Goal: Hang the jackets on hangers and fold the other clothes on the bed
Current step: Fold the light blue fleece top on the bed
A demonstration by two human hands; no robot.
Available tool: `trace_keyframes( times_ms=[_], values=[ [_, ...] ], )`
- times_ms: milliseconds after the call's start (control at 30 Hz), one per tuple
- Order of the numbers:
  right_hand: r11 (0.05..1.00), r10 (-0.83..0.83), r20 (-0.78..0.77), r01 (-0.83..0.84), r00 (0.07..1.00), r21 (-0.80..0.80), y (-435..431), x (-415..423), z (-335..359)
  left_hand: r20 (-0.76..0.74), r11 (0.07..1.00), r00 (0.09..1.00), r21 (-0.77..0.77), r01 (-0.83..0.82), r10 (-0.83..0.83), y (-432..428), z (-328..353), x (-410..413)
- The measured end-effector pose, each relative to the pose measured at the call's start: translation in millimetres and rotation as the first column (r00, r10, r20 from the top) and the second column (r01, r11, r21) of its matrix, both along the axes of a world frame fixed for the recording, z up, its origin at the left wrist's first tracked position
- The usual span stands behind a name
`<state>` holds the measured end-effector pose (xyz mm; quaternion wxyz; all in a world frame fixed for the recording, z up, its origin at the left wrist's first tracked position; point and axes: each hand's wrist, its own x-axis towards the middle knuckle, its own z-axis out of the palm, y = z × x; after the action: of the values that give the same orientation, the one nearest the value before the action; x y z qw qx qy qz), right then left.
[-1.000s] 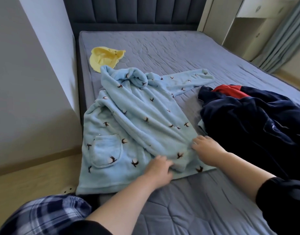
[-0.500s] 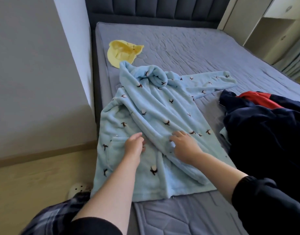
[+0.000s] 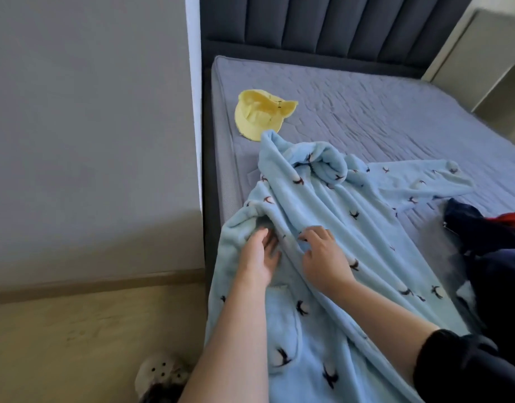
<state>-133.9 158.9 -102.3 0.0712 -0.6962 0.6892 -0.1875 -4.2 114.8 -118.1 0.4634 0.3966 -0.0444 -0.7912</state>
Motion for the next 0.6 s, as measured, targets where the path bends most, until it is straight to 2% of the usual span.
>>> trace_keyframes(
  times_ms=[133,233,333,400,500,600],
  values=[
    [0.995,-0.082,0.075,0.086,0.994,-0.055,-36.1,4.3,6.9,-0.05,0.998,0.997,-0.044,0.05,-0.052,-27.5,2.9,-0.1],
    [0.983,-0.183,0.181,0.183,0.966,0.014,-76.1,3.6,15.7,-0.086,0.997,0.995,-0.053,0.049,-0.054,-41.8,6.6,2.7],
    [0.972,-0.233,0.184,0.224,0.955,0.069,-117.4,4.8,25.3,-0.082,0.996,0.993,-0.034,-0.085,0.082,-52.6,6.6,0.1],
    [0.963,-0.245,0.181,0.217,0.952,0.161,-142.3,5.7,29.7,-0.066,0.984,0.982,0.002,-0.175,0.175,-58.0,2.6,-2.2],
    [0.934,-0.29,0.225,0.224,0.93,0.277,-171.9,5.9,31.4,-0.09,0.975,0.972,0.059,-0.212,0.217,-61.1,-4.8,1.8],
    [0.903,-0.429,0.414,0.37,0.803,0.217,-183.6,-6.7,32.0,-0.15,0.934,0.928,0.169,-0.316,0.341,-62.9,-12.0,14.0]
  ],
)
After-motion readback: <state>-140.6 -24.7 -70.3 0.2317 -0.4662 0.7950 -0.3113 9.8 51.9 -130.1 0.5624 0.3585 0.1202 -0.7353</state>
